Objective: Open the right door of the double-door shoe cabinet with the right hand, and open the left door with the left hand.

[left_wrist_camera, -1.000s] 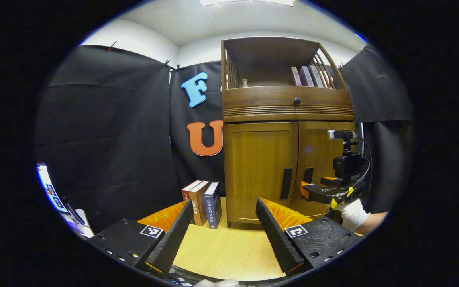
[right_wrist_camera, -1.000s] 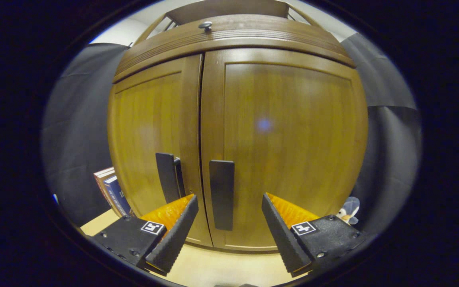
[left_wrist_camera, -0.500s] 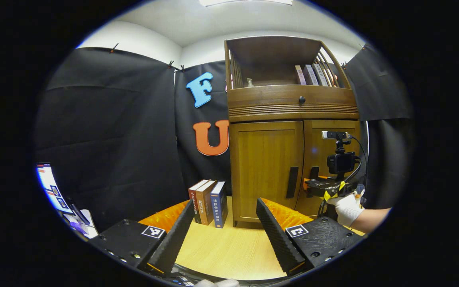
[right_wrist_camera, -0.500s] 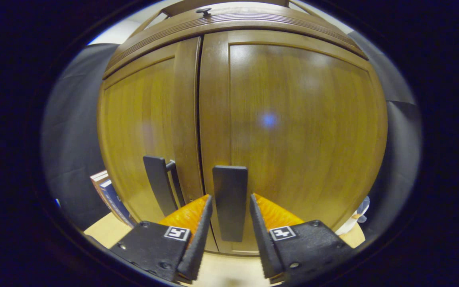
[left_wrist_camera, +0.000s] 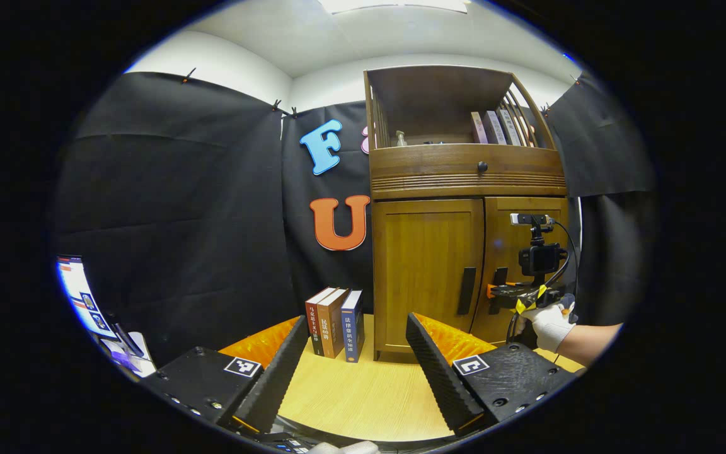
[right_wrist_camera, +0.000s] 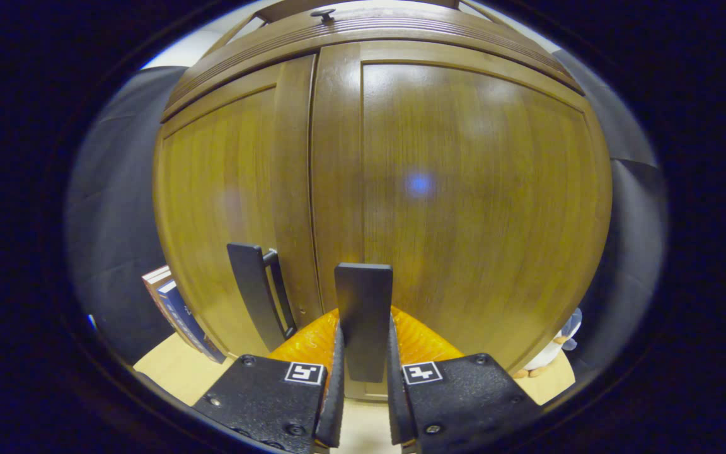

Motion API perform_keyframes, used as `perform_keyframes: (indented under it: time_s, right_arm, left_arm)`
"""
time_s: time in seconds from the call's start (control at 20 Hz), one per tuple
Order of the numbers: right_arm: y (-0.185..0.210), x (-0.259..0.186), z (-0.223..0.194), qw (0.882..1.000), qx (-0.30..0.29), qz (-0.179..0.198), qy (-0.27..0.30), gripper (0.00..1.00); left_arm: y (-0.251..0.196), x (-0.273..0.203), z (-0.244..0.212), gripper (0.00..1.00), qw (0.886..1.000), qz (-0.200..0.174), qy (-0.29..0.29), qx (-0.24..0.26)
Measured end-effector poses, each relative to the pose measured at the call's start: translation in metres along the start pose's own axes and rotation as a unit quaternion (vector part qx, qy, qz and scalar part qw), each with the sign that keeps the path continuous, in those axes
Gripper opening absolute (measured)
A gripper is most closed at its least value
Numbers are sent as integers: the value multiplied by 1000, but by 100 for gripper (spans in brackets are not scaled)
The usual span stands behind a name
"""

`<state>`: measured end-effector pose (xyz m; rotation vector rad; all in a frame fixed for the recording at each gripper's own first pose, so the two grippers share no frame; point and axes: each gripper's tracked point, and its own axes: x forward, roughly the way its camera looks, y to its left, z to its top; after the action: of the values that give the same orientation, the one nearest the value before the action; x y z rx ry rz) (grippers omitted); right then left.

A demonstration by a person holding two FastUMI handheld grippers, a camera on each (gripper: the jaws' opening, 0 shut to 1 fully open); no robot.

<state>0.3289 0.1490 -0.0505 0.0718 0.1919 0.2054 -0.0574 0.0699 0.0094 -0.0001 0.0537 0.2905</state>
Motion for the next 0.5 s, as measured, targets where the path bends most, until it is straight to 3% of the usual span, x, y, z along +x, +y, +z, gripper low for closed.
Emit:
perform_keyframes:
  time_s: [0.5]
  right_arm:
    - [2, -8, 2, 1000, -6, 17, 12, 32]
  left_arm:
    - [8, -17, -9, 95, 999, -42, 0, 7]
